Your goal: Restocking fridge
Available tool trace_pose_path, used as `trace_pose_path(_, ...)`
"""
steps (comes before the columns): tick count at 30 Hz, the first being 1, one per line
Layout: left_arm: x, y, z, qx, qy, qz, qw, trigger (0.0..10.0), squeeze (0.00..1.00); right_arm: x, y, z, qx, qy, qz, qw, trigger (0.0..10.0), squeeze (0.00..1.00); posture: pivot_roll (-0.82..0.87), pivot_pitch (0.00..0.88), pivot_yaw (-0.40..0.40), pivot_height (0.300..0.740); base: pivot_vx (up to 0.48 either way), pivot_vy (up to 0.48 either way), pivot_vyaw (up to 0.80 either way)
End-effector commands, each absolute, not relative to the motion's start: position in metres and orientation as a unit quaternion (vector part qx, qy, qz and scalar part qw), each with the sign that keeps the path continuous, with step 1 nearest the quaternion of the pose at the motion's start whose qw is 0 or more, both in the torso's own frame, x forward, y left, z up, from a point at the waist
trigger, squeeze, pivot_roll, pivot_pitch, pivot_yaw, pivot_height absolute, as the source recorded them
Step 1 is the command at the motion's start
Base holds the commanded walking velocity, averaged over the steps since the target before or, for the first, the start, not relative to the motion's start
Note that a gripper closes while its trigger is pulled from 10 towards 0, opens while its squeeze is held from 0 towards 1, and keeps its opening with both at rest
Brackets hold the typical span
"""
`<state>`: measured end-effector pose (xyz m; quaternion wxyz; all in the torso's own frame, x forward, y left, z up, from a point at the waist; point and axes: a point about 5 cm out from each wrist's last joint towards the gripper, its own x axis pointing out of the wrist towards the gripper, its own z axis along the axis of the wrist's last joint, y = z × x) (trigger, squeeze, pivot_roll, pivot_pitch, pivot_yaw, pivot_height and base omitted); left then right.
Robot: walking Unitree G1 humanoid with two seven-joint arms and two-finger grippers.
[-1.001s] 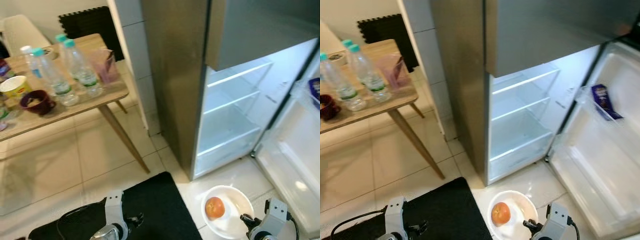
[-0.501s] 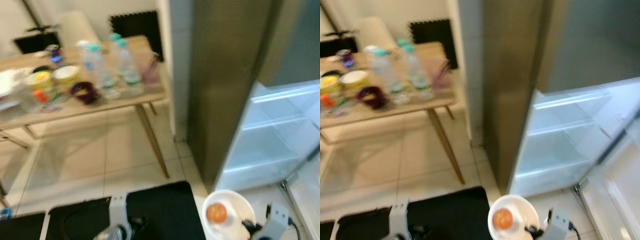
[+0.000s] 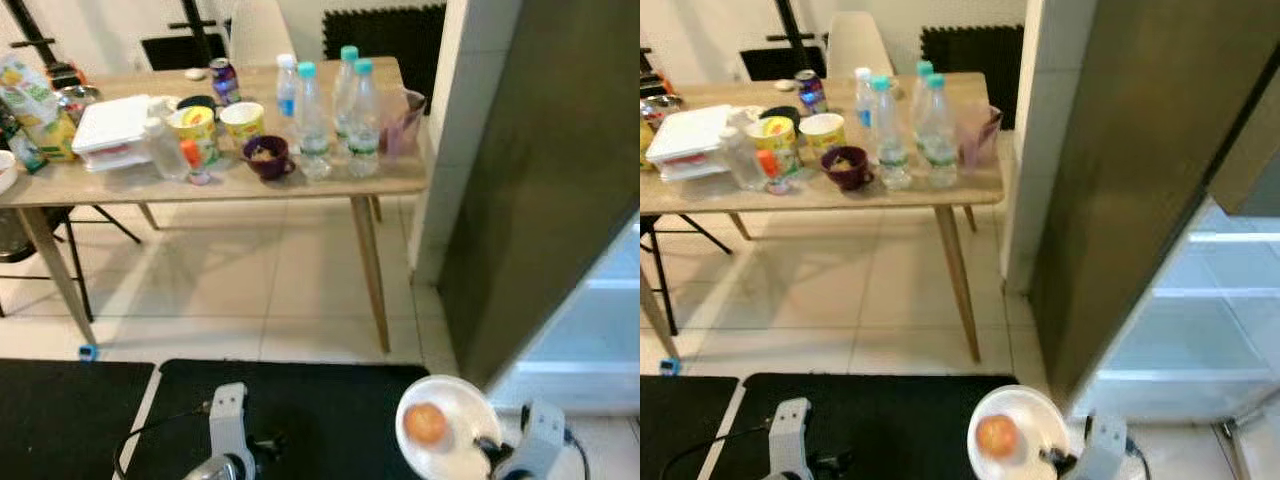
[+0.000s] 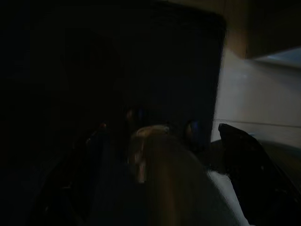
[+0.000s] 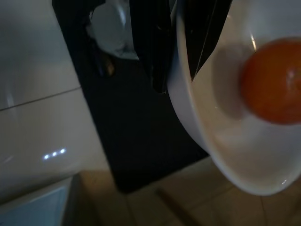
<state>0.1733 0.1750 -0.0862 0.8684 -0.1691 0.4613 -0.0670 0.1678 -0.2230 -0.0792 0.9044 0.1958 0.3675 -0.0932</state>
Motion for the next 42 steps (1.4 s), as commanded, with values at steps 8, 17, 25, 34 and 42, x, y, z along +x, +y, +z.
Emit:
trace_pose_path(8, 0.1727, 0.1746, -0.0866, -0.171, 0.465, -0.067, 0.866, 10.0, 0.00, 0.1643, -0.2269, -0.0800, 0.199, 0.369, -0.106, 0.902, 10.0, 0.00, -0.10, 0.073, 0.039, 0.740, 0.000, -0.429, 0.00)
trace_pose_path(17, 0.1725, 0.1741, -0.0868, -0.169, 0.465, -0.069, 0.866, 10.0, 0.00, 0.1648, -0.2269, -0.0797, 0.198, 0.368, -0.106, 0.902, 10.0, 0.00, -0.09, 0.076, 0.039, 0.740, 0.000, -0.448, 0.00)
trace_pose_path(25, 0.1721, 0.1743, -0.0869, -0.168, 0.466, -0.071, 0.866, 10.0, 0.00, 0.1648, -0.2267, -0.0797, 0.197, 0.368, -0.105, 0.903, 10.0, 0.00, -0.10, 0.078, 0.042, 0.740, 0.000, -0.446, 0.00)
trace_pose_path(34, 0.1726, 0.1733, -0.0867, -0.167, 0.466, -0.075, 0.866, 10.0, 0.00, 0.1646, -0.2303, -0.0791, 0.195, 0.368, -0.111, 0.902, 10.0, 0.00, -0.10, 0.073, 0.037, 0.740, 0.000, -0.445, 0.00)
trace_pose_path(42, 0.1713, 0.1751, -0.0875, -0.160, 0.471, -0.068, 0.865, 10.0, 0.00, 0.1673, -0.2296, -0.0786, 0.190, 0.374, -0.106, 0.902, 10.0, 0.00, -0.10, 0.070, 0.035, 0.740, 0.000, -0.366, -0.20)
